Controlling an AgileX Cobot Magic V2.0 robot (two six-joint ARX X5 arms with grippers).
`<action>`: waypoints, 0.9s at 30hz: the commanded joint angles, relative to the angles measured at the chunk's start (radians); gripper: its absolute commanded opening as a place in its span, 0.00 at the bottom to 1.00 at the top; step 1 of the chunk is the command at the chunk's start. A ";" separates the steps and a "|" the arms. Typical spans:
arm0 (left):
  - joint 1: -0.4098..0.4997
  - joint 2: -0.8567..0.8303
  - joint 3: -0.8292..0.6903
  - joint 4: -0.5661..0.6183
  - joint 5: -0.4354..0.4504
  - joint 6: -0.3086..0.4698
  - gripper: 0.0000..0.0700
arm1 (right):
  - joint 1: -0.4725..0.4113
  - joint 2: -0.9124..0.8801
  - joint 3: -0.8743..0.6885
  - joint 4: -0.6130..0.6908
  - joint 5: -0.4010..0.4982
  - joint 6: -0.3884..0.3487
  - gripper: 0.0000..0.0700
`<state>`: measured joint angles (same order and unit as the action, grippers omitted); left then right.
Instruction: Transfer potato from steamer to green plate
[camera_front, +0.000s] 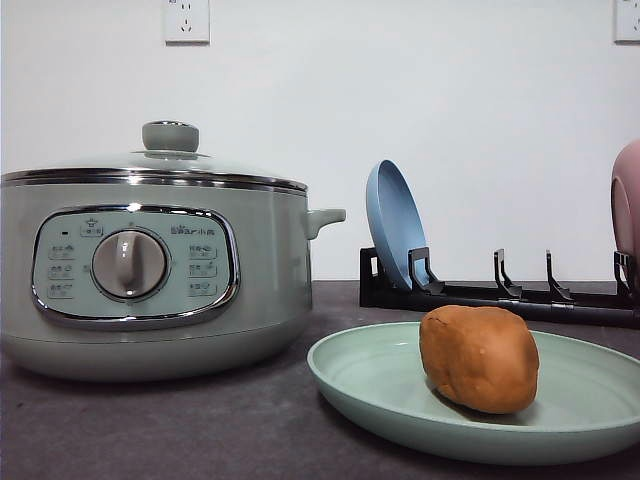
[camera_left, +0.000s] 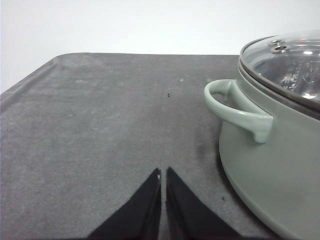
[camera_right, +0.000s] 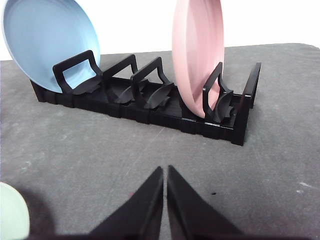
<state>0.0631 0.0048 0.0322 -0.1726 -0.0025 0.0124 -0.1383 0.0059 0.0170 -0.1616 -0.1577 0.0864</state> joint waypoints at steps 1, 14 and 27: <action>0.002 -0.002 -0.020 0.016 -0.002 -0.003 0.01 | 0.000 -0.002 -0.006 0.004 0.000 0.011 0.00; 0.002 -0.002 -0.020 0.016 -0.002 -0.003 0.01 | 0.000 -0.002 -0.006 0.004 0.000 0.011 0.00; 0.002 -0.002 -0.020 0.016 -0.002 -0.003 0.01 | 0.000 -0.002 -0.006 0.004 0.000 0.011 0.00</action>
<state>0.0631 0.0048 0.0322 -0.1726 -0.0025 0.0124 -0.1383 0.0059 0.0170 -0.1612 -0.1577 0.0864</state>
